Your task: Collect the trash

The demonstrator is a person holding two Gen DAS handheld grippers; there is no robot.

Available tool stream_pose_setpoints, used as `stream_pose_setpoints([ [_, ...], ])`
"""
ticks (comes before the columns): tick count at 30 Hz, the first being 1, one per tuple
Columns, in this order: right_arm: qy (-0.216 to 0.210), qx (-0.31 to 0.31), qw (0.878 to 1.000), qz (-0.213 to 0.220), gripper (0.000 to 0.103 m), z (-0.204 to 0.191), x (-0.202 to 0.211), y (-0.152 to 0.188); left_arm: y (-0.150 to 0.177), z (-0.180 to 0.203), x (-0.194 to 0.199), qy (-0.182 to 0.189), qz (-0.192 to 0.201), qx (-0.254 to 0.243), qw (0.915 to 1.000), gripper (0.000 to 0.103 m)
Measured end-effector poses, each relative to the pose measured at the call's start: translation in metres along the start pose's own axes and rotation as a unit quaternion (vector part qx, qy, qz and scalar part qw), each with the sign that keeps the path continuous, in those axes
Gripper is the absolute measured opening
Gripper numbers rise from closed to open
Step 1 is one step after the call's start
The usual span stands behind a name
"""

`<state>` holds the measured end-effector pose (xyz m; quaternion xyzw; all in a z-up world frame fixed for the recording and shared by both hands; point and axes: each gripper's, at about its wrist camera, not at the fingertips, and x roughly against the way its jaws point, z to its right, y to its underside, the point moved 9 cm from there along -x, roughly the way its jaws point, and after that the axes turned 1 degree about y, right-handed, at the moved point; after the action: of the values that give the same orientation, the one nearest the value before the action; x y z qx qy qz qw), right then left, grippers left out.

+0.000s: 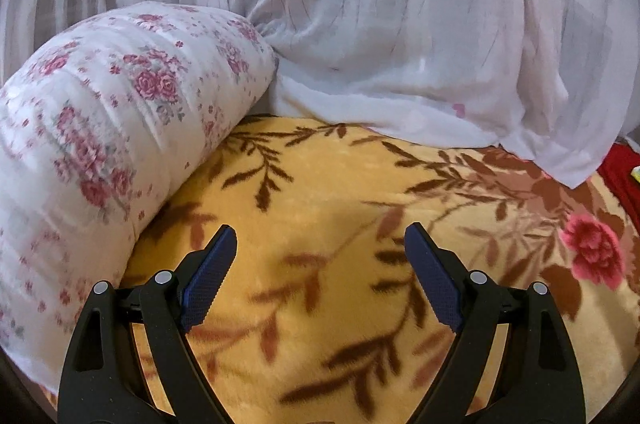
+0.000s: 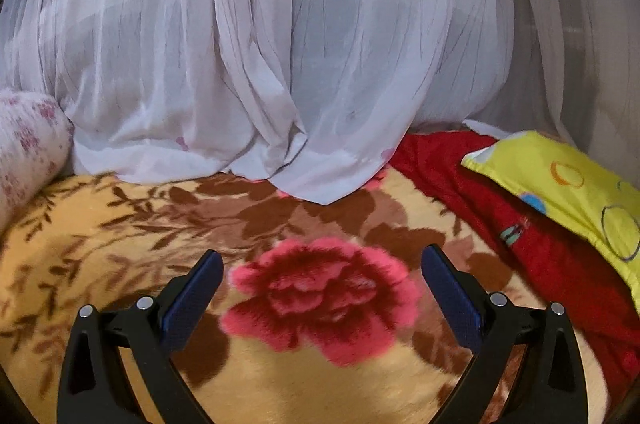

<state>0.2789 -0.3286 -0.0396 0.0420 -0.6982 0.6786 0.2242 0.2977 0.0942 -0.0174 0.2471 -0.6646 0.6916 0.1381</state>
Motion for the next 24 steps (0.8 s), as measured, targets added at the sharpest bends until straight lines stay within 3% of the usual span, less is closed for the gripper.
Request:
stream_pose_setpoints([
  [3, 0.006, 0.006, 1.0, 0.001, 0.098, 0.0, -0.003, 0.004, -0.003, -0.004, -0.007, -0.012, 0.011, -0.004, 0.9999, 0.084],
  [6, 0.007, 0.016, 1.0, -0.006, 0.098, -0.003, -0.006, 0.008, -0.006, -0.006, -0.011, -0.013, 0.022, -0.005, 0.9997, 0.093],
  [17, 0.012, 0.016, 1.0, -0.008, 0.098, -0.005, -0.007, 0.01, 0.0, 0.01, -0.025, 0.027, 0.008, -0.015, 0.9995, 0.093],
  [24, 0.016, 0.015, 1.0, -0.009, 0.098, -0.001, -0.008, 0.01, 0.004, 0.006, -0.03, 0.024, 0.003, -0.009, 0.9997, 0.093],
])
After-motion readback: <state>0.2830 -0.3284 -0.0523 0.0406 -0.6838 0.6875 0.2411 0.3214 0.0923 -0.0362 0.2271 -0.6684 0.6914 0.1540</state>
